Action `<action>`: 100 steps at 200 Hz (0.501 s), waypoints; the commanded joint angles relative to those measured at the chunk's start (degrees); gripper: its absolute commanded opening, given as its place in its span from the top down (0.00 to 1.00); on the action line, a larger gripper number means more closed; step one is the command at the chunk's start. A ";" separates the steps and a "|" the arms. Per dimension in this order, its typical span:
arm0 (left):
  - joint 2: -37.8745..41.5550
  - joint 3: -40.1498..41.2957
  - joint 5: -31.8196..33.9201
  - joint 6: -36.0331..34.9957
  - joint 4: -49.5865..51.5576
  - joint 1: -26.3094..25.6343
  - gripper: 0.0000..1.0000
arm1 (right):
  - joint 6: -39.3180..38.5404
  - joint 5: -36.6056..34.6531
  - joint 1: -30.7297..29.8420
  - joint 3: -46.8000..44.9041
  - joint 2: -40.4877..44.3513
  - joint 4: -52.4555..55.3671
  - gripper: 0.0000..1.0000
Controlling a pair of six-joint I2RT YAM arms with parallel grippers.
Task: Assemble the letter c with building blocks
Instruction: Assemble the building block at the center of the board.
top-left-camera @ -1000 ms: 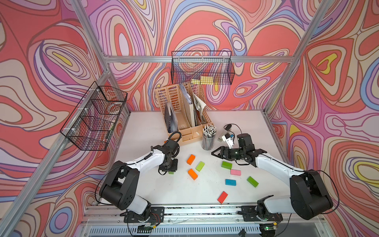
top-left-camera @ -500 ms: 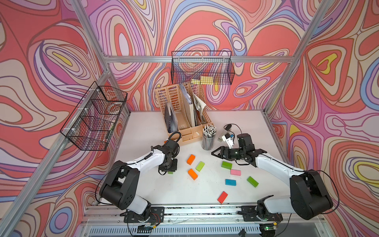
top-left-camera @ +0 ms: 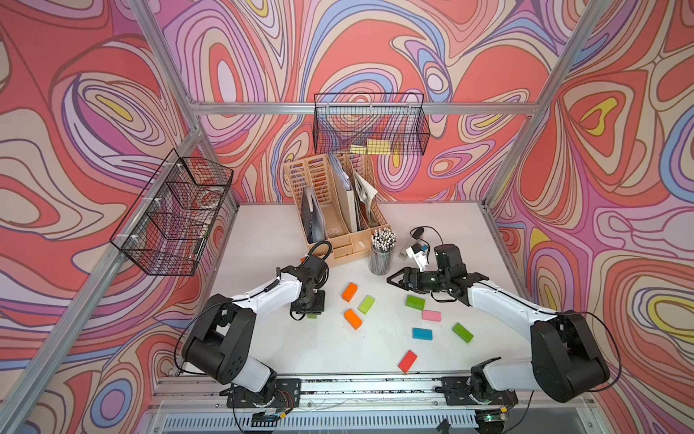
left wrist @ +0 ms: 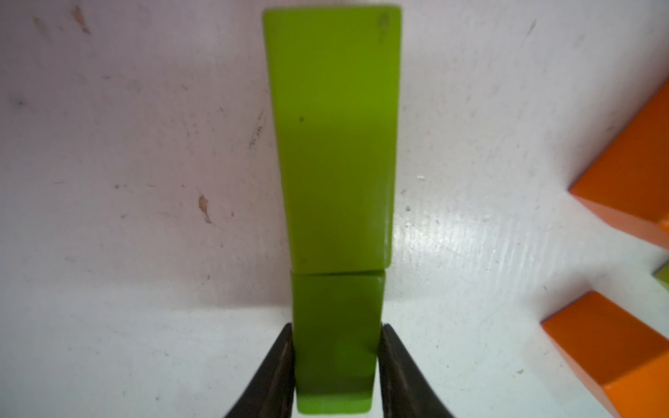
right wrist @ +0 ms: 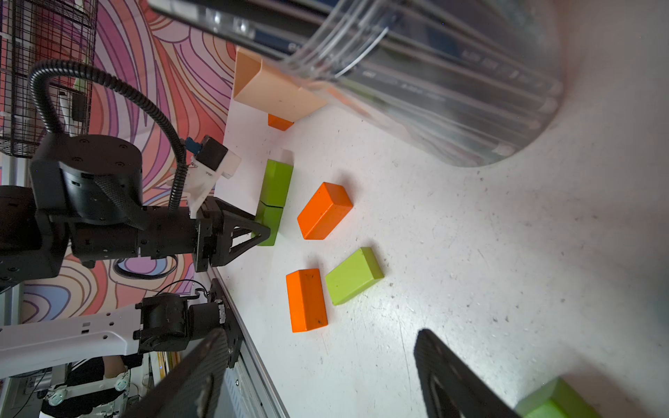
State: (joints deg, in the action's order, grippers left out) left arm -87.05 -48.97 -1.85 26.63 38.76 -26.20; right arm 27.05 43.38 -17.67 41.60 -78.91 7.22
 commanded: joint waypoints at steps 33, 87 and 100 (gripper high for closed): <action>0.91 -0.47 0.26 0.13 0.06 0.35 0.61 | -0.71 0.07 -0.19 -0.29 -0.01 -0.54 0.15; 0.71 -0.31 0.76 -0.01 0.18 0.35 0.61 | -0.70 0.13 -0.24 -0.29 0.15 -0.63 0.15; 0.83 -0.42 1.46 0.07 0.52 0.35 0.59 | -0.69 0.13 -0.18 -0.30 0.16 -0.63 0.15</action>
State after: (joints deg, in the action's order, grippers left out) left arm -87.05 -48.97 -1.83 26.61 38.74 -26.20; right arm 27.05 43.38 -17.67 41.60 -78.91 7.22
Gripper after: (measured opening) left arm 0.389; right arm 0.847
